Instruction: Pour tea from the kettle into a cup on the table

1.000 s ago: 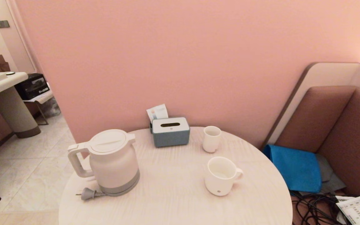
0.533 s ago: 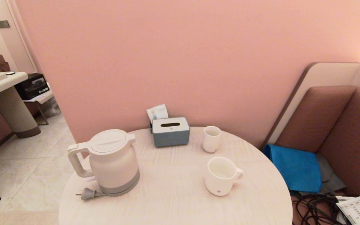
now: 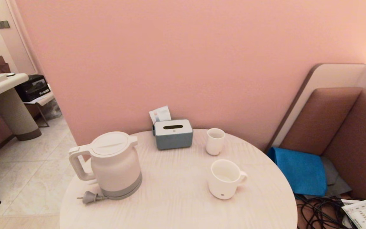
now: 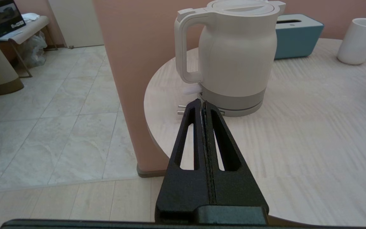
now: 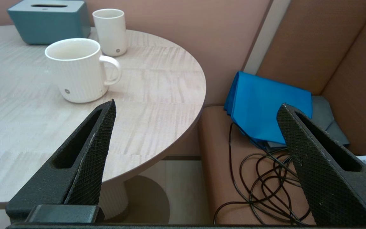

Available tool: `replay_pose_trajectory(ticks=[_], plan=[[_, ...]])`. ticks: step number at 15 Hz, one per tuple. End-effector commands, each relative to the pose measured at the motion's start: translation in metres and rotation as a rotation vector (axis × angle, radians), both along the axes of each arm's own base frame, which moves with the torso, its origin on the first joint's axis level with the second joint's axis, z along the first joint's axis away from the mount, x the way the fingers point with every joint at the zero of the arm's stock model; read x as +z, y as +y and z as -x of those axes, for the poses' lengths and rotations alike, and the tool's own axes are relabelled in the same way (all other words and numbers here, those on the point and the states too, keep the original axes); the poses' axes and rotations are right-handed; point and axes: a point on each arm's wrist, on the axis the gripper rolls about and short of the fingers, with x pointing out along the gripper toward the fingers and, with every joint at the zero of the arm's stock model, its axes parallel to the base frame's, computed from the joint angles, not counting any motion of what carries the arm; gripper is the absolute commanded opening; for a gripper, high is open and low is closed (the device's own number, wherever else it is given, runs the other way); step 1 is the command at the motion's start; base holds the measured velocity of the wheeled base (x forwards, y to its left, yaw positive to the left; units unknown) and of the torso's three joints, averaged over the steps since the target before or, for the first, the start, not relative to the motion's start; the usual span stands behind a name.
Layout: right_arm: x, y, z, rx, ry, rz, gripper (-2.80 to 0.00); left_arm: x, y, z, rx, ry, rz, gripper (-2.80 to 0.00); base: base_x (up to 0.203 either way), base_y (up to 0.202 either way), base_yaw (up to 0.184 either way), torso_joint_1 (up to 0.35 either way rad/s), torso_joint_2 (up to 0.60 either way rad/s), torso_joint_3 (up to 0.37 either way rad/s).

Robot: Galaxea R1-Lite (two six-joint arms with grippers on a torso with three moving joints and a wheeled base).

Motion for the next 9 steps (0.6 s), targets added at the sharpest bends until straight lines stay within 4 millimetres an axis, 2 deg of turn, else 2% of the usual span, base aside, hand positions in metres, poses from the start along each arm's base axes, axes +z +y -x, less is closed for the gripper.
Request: replay_pose_trajectory(ticks=[1, 9], plan=[[0.0001, 0.0000, -0.0001, 0.001, 0.001, 0.000, 0.00, 0.0000, 0.0000, -0.0001, 0.000, 0.001, 0.000, -2.80, 0.000, 0.000, 0.000, 0.000, 0.00, 0.000], [0.0001, 0.0000, -0.0001, 0.001, 0.001, 0.000, 0.00, 0.0001, 0.0000, -0.0001, 0.002, 0.000, 0.001, -2.80, 0.000, 0.000, 0.000, 0.000, 0.00, 0.000]])
